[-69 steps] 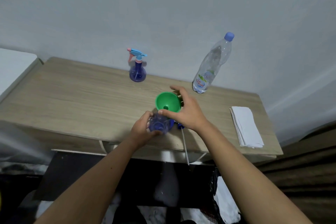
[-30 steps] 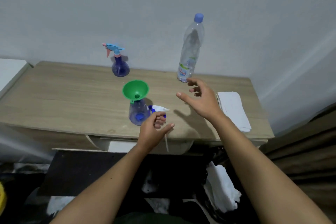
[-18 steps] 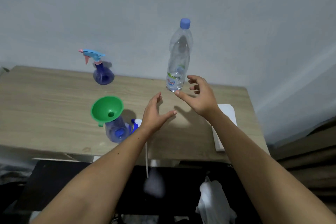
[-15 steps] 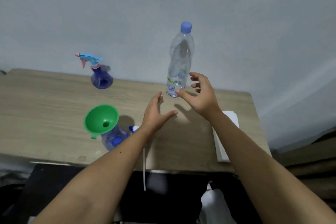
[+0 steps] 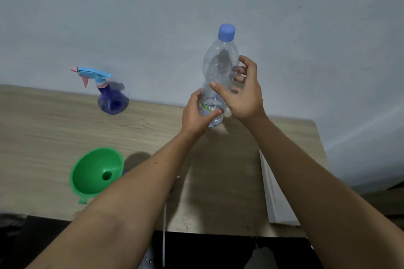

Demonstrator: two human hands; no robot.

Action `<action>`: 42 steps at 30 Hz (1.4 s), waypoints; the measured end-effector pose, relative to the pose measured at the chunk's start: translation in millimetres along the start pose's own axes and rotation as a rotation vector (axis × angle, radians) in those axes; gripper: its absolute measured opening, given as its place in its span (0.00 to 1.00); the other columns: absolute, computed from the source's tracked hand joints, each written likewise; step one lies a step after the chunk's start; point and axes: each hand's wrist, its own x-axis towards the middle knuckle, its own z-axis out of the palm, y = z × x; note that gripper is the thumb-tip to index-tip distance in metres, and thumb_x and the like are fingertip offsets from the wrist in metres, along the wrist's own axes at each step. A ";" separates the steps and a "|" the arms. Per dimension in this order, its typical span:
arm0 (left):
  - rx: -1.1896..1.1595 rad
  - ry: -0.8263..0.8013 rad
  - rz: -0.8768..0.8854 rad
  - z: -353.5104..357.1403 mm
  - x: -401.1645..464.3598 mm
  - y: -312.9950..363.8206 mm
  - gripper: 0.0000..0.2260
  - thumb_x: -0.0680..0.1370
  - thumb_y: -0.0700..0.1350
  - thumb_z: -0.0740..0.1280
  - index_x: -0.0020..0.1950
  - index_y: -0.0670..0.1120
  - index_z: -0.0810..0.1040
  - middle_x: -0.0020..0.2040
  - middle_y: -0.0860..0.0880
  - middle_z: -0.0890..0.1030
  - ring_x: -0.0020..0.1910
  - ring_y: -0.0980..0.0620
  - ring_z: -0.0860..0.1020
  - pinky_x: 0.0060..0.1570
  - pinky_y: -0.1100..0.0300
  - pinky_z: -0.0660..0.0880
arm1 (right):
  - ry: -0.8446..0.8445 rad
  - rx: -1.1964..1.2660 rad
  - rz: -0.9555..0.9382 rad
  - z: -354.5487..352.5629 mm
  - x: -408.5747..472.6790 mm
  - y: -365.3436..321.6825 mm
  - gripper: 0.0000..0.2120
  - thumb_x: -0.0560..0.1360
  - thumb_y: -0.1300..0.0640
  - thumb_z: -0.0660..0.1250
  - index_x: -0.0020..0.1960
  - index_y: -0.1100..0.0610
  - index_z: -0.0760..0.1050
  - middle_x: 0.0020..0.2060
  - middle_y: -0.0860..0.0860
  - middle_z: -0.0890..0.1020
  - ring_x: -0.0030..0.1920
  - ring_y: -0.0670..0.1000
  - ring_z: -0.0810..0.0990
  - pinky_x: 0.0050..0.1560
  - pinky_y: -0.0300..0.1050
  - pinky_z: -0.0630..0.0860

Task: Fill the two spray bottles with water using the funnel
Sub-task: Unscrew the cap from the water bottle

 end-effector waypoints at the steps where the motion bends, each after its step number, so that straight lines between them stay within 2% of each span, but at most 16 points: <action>1: 0.006 0.013 -0.002 0.6 -0.6 -0.5 0.42 0.66 0.61 0.80 0.76 0.52 0.70 0.68 0.53 0.80 0.67 0.53 0.80 0.67 0.46 0.78 | 0.004 0.009 0.003 0.3 -0.2 -0.7 0.45 0.70 0.47 0.82 0.79 0.51 0.62 0.67 0.50 0.76 0.64 0.48 0.80 0.64 0.53 0.82; 6: 0.027 0.048 0.002 1.5 -12.0 -0.5 0.43 0.65 0.62 0.80 0.76 0.51 0.70 0.69 0.51 0.80 0.67 0.52 0.80 0.67 0.45 0.78 | 0.002 0.010 0.000 -2.5 -2.7 -11.4 0.40 0.69 0.47 0.83 0.76 0.47 0.68 0.66 0.50 0.77 0.61 0.48 0.81 0.58 0.49 0.84; 10: 0.033 0.029 -0.015 -4.3 -36.3 2.9 0.45 0.63 0.63 0.81 0.76 0.50 0.71 0.69 0.50 0.80 0.68 0.51 0.79 0.68 0.46 0.78 | -0.020 0.009 0.007 -12.1 -21.0 -20.2 0.37 0.70 0.51 0.83 0.74 0.48 0.70 0.64 0.53 0.78 0.55 0.45 0.82 0.50 0.35 0.80; 15: 0.047 -0.012 -0.029 -17.3 -86.1 14.5 0.45 0.59 0.63 0.83 0.72 0.49 0.75 0.66 0.53 0.82 0.65 0.54 0.80 0.66 0.48 0.79 | -0.001 0.038 0.048 -32.9 -70.6 -36.9 0.37 0.70 0.53 0.84 0.74 0.50 0.70 0.59 0.50 0.79 0.48 0.37 0.82 0.45 0.32 0.78; 21: 0.031 -0.083 -0.026 -32.4 -154.6 13.8 0.39 0.62 0.53 0.87 0.70 0.48 0.77 0.60 0.55 0.83 0.59 0.55 0.81 0.63 0.51 0.81 | 0.020 -0.004 0.081 -42.9 -144.3 -58.0 0.37 0.69 0.53 0.84 0.73 0.50 0.70 0.56 0.46 0.79 0.47 0.35 0.80 0.44 0.32 0.78; 26: 0.014 -0.135 -0.023 -51.8 -200.5 0.9 0.45 0.57 0.62 0.85 0.70 0.49 0.77 0.61 0.56 0.83 0.61 0.55 0.82 0.63 0.48 0.81 | 0.040 -0.055 0.119 -46.6 -201.0 -76.1 0.39 0.69 0.49 0.84 0.74 0.48 0.69 0.54 0.42 0.80 0.50 0.40 0.82 0.46 0.34 0.80; 29: -0.026 -0.176 -0.021 -62.2 -221.8 -3.3 0.44 0.57 0.60 0.86 0.69 0.49 0.77 0.62 0.53 0.83 0.61 0.56 0.82 0.64 0.47 0.80 | 0.055 -0.068 0.136 -44.3 -229.4 -84.4 0.40 0.68 0.48 0.84 0.75 0.48 0.69 0.55 0.44 0.80 0.52 0.47 0.84 0.49 0.38 0.82; 33: -0.071 -0.219 0.001 -72.7 -240.0 -13.5 0.41 0.57 0.56 0.87 0.67 0.50 0.76 0.61 0.52 0.83 0.62 0.53 0.82 0.63 0.46 0.80 | 0.062 -0.115 0.135 -38.1 -258.9 -95.4 0.40 0.67 0.47 0.85 0.73 0.45 0.69 0.56 0.43 0.81 0.53 0.44 0.84 0.48 0.36 0.81; 38: -0.068 -0.270 0.028 -79.0 -247.8 -17.3 0.38 0.59 0.57 0.86 0.65 0.50 0.76 0.61 0.51 0.83 0.61 0.53 0.82 0.63 0.48 0.81 | 0.078 -0.151 0.141 -35.7 -272.5 -103.0 0.40 0.65 0.47 0.85 0.71 0.43 0.69 0.59 0.44 0.80 0.57 0.47 0.83 0.53 0.45 0.84; 42: -0.075 -0.302 0.035 -82.7 -249.1 -15.7 0.39 0.59 0.58 0.85 0.65 0.50 0.75 0.63 0.51 0.82 0.62 0.55 0.81 0.64 0.51 0.80 | 0.096 -0.207 0.100 -38.0 -270.6 -109.8 0.39 0.65 0.45 0.85 0.71 0.46 0.72 0.63 0.41 0.78 0.60 0.43 0.81 0.58 0.49 0.82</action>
